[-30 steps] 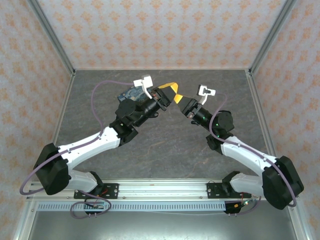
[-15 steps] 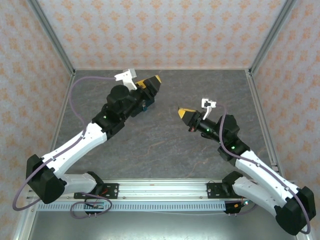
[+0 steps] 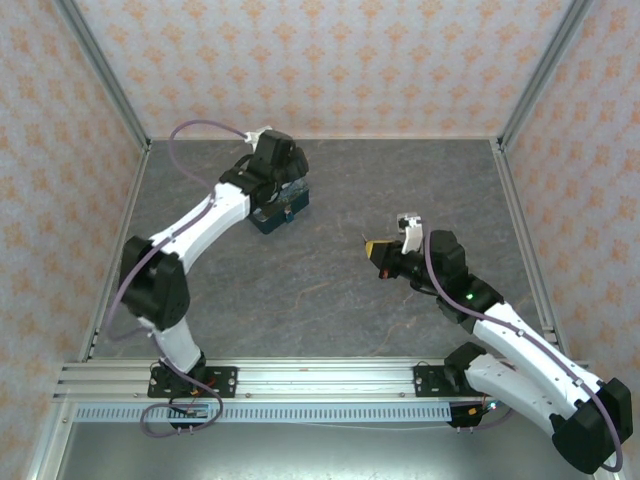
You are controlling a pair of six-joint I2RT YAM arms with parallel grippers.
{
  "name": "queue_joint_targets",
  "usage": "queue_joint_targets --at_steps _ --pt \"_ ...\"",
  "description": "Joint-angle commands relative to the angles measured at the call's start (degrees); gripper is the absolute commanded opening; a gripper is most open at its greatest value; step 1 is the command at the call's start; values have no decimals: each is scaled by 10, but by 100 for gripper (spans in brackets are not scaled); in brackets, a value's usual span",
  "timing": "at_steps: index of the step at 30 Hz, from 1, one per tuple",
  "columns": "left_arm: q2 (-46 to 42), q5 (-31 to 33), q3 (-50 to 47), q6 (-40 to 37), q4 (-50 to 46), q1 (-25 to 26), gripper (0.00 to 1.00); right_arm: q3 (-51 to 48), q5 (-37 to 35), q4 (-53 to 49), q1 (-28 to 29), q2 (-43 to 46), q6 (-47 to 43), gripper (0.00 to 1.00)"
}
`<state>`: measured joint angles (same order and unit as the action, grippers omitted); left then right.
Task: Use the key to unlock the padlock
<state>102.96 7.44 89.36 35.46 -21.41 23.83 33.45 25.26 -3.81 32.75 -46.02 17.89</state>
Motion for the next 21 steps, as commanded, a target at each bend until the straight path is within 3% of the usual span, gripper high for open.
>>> queue_joint_targets --at_steps 1,10,21 --pt "58 10 80 -25 -87 -5 82 11 -8 -19 2 7 -9 0" --pt "212 -1 227 -14 -186 -7 85 -1 -9 -25 2 31 2 0" --pt "235 -63 203 -19 -159 -6 86 -5 -13 -33 2 37 2 0"
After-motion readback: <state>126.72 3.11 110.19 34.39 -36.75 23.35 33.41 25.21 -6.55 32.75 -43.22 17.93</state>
